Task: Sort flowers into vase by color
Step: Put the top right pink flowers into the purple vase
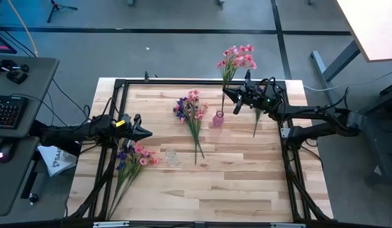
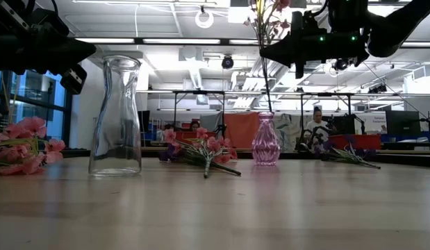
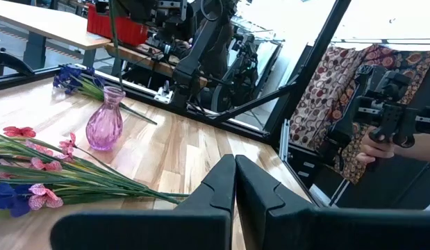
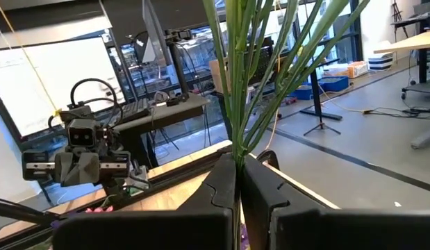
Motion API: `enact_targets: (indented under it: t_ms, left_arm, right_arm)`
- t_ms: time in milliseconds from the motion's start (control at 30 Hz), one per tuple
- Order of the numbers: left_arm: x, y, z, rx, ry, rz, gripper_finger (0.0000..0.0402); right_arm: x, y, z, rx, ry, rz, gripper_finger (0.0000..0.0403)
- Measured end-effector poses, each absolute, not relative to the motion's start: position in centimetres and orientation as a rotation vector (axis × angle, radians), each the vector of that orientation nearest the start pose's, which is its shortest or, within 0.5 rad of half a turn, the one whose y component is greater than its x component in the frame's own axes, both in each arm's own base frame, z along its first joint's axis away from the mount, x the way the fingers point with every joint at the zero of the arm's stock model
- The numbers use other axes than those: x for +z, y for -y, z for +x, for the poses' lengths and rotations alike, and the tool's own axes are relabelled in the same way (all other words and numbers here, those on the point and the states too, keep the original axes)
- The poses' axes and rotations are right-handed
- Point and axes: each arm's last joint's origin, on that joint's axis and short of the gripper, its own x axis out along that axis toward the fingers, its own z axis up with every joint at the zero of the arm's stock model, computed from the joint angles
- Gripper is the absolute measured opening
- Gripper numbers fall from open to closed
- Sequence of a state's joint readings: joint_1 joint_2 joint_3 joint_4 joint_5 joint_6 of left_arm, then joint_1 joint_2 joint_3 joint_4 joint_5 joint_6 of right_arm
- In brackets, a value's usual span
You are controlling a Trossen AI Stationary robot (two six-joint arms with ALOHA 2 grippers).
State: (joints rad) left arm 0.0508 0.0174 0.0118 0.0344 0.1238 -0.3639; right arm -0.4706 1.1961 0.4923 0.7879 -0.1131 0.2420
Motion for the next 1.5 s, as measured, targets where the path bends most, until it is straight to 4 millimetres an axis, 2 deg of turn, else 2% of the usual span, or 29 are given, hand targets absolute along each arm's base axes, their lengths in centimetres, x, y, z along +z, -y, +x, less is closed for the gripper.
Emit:
enact_targets:
  t_ms: [700,1133,1267,1500]
  left_arm:
    - [17.0,-0.1,9.8,-0.078,0.015,-0.361,0.0]
    - [17.0,-0.1,9.8,-0.078,0.015,-0.361,0.0]
    - [17.0,-0.1,9.8,-0.077,0.015,-0.361,0.0]
    - [16.9,-0.1,9.8,-0.077,0.015,-0.361,0.0]
  right_arm:
    - [24.5,11.0,22.0,-0.398,0.129,0.18,0.0]
    - [24.1,9.7,22.6,-0.344,0.08,0.188,0.0002]
    - [23.6,9.7,22.6,-0.347,0.031,0.2,0.0026]
    - [22.8,9.6,22.6,-0.359,-0.042,0.225,0.0123]
